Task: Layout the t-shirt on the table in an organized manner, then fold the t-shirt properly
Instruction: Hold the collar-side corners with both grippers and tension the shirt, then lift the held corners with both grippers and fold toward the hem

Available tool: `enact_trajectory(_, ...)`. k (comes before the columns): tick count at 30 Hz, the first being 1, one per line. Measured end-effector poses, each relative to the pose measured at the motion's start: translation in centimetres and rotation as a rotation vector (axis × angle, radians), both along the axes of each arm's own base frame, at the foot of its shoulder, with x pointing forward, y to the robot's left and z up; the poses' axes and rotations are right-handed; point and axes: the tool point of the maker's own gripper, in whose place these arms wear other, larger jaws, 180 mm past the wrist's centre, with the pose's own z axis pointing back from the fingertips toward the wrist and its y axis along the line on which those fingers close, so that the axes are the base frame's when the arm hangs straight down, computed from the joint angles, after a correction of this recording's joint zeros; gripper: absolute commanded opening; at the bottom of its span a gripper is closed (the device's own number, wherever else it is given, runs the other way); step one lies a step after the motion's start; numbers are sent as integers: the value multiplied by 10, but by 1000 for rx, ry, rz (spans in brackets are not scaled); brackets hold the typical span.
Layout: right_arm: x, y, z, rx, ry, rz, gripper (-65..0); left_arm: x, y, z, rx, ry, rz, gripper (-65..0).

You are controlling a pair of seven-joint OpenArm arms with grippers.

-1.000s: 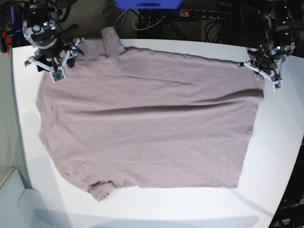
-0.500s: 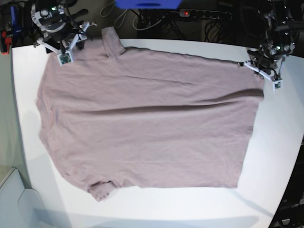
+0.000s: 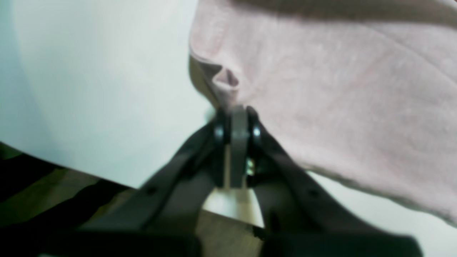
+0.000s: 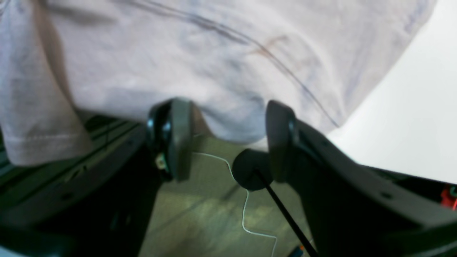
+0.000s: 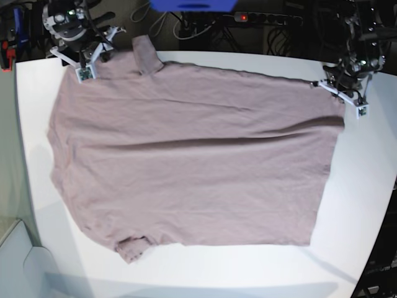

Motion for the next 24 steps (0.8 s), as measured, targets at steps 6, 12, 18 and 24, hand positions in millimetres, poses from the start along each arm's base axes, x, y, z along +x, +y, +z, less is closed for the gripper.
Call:
enact_trajectory(6, 8, 3, -4, 33, -16, -13, -477, 0, 0, 0, -2, 1, 3, -647)
enact_trajectory(12, 17, 2, -7, 38, -37, -14, -650, -1, -1, 0, -5, 1, 3, -647)
enact_trajectory(18, 14, -2, 2, -8, -11, -2, -650, -4, -8, 8, -5, 19, -19, -647)
enact_trajectory(24, 40, 1, 38, -23, -130, 18, -650, 19, -19, 41, 14, -87, -62, -647)
